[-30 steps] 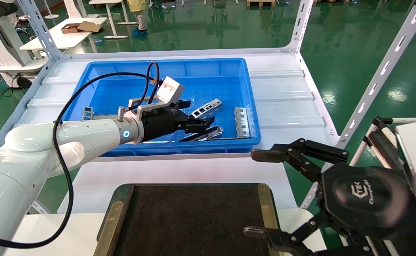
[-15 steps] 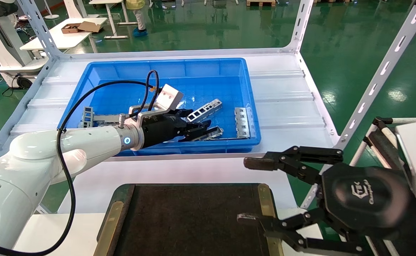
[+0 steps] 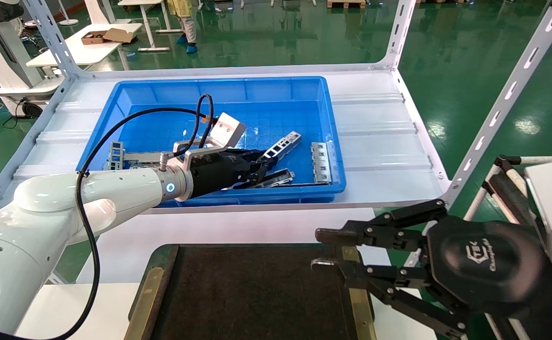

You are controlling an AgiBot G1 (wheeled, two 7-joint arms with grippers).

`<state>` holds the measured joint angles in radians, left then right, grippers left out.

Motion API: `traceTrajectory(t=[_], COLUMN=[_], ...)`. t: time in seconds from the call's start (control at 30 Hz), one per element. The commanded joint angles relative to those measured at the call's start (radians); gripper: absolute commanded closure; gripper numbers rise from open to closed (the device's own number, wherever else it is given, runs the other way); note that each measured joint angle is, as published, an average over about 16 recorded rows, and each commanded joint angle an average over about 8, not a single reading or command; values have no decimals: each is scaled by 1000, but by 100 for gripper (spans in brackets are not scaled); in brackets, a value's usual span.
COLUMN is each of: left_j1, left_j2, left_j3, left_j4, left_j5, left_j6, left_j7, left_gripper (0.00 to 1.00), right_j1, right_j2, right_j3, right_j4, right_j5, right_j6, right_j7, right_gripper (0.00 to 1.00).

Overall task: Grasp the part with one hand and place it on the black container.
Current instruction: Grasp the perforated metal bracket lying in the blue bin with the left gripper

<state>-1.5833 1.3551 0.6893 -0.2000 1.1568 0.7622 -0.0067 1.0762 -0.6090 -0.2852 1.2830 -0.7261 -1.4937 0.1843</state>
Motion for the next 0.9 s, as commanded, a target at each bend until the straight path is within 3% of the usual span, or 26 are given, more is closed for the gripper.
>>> traceTrajectory(t=[0.03, 0.6, 0.9], left_j1=[0, -9, -32], left_j2=[0, -7, -34], left_j3=[4, 16, -29], left_j4=[-2, -49, -73], left_j5=[-5, -80, -166], left_j6=[-2, 11, 112], left_j7=[-1, 9, 57], left_gripper=[100, 100, 100], right_j1=[0, 0, 0], right_j2=[0, 1, 1], right_j3=[0, -1, -2], right_j4=[0, 0, 0], right_j5=[0, 1, 1], right_j6=[0, 1, 1], right_j7=[0, -1, -1], right_gripper=[100, 100, 100])
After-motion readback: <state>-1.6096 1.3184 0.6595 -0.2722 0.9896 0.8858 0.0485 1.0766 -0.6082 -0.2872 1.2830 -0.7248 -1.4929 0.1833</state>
